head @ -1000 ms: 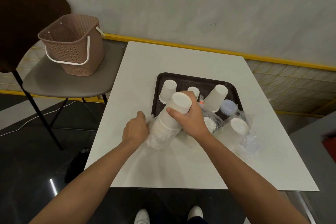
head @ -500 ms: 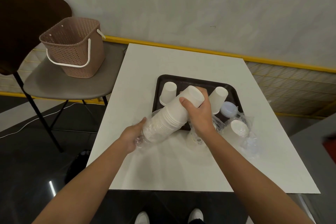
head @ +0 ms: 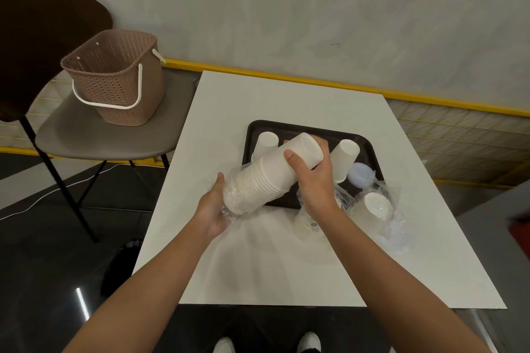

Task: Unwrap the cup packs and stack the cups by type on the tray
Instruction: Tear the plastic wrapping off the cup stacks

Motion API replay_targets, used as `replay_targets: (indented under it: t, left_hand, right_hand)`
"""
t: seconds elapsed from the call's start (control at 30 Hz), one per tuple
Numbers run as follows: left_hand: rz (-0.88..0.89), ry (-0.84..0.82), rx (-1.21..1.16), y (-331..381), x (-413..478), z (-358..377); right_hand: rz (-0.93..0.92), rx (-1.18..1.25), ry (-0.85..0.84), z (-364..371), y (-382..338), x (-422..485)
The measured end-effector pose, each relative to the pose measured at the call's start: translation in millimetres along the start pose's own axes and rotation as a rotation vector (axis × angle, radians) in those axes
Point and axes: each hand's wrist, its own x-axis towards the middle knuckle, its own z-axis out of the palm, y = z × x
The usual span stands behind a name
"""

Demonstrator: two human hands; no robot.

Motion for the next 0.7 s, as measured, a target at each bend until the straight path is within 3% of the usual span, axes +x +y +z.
replay_targets:
  t: [0.3,0.43,0.7]
  left_hand:
    - [0.032,0.022,0.002,1,5,-8]
    - [0.047,0.112,0.060,-3,1,-5]
    - [0.200,0.305,0.354,-2,8,-9]
  right_hand:
    - [-0.012,0.053,0.027,4,-6,4]
    - [-0.004,0.049,0.021,5,-4,5]
    - [-0.045,-0.004,0.018,-3,-2,4]
